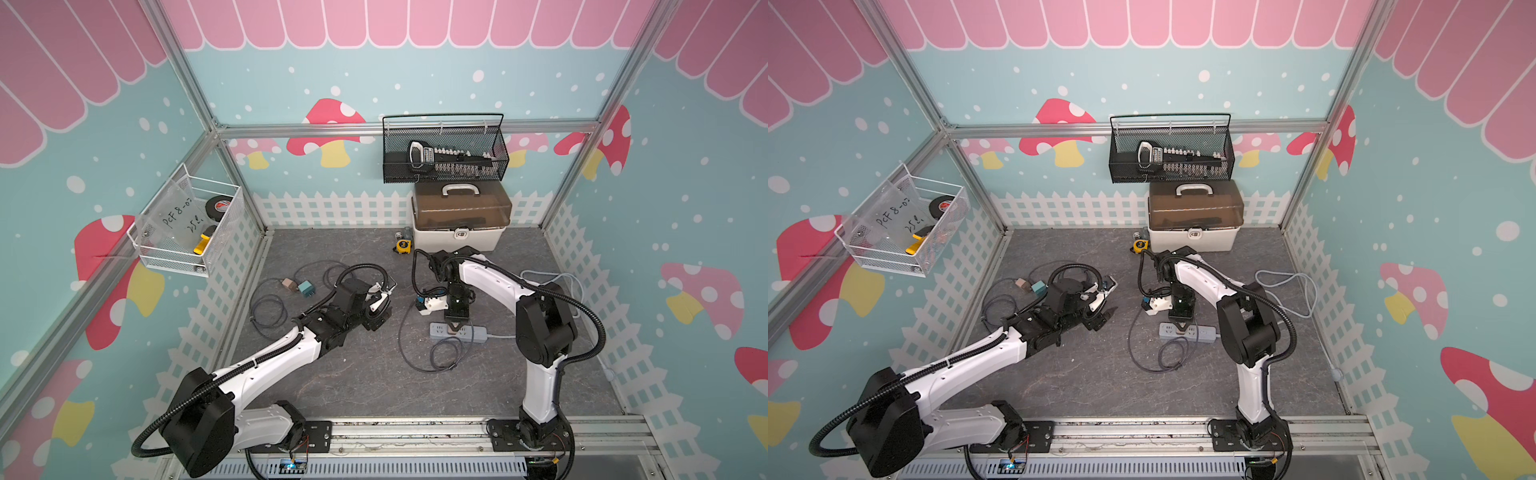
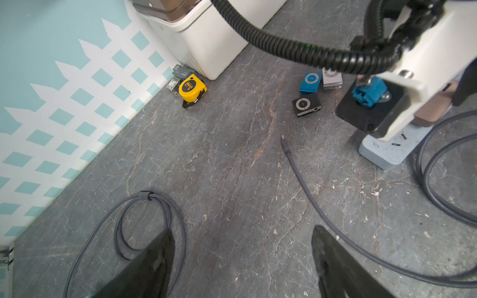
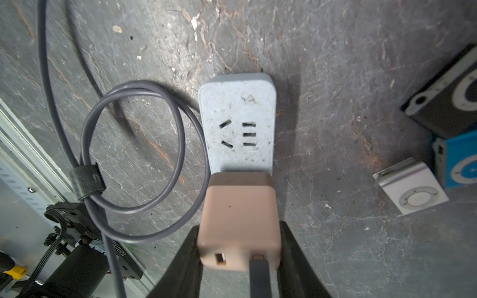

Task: Charge mp3
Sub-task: Insert the plug into the socket.

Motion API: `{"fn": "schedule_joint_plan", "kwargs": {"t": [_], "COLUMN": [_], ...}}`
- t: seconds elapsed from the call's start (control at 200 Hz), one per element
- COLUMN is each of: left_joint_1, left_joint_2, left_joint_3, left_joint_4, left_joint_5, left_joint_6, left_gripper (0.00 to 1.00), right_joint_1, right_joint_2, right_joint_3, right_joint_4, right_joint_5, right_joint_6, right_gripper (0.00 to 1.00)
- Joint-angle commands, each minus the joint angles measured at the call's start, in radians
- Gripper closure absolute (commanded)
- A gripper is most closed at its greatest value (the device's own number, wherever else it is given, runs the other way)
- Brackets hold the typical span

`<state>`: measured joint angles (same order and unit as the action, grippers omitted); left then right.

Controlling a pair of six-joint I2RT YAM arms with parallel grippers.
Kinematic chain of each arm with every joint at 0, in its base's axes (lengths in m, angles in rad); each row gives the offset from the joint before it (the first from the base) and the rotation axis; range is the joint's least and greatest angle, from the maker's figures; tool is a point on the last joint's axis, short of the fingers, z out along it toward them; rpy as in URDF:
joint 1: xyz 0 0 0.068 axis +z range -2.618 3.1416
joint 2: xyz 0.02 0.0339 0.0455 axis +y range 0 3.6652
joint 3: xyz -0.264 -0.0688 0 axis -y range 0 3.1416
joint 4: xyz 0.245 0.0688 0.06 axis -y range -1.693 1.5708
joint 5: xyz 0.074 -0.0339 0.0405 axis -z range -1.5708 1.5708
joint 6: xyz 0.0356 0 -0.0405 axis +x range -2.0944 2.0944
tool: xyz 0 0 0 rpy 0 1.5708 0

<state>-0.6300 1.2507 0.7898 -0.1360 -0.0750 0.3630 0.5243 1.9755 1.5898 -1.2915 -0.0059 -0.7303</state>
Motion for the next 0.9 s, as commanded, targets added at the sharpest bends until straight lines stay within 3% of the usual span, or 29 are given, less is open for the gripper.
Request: {"fn": "schedule_joint_plan", "kwargs": {"t": [0.0, 0.29, 0.59, 0.895], "left_joint_1": [0.008, 0.012, 0.013, 0.013], "left_joint_2": [-0.019, -0.025, -0.008, -0.018], "left_joint_3": [0.0, -0.01, 0.002, -0.001], "left_joint_4": [0.028, 0.044, 0.051, 0.056], "left_joint_5": [-0.022, -0.025, -0.007, 0.004], "left_joint_6": [-0.012, -0.007, -0.012, -0.014], "left_gripper": [0.19, 0.19, 0.19, 0.19], "right_joint_1": [0.02, 0.074, 0.133, 0.124], "right_joint_2": [0.05, -0.039, 0.05, 0.02], "right_joint_3": [-0.017, -0.22, -0.195, -0.326], "right_joint_4": [0.042, 0.149, 0.157, 0.246], "right_joint_5": [0.038, 0.045, 0.088, 0.051], "right_joint_6": [0.043, 0.101, 0.185, 0.141], "right_gripper": [1.0, 1.0, 1.0, 1.0]}}
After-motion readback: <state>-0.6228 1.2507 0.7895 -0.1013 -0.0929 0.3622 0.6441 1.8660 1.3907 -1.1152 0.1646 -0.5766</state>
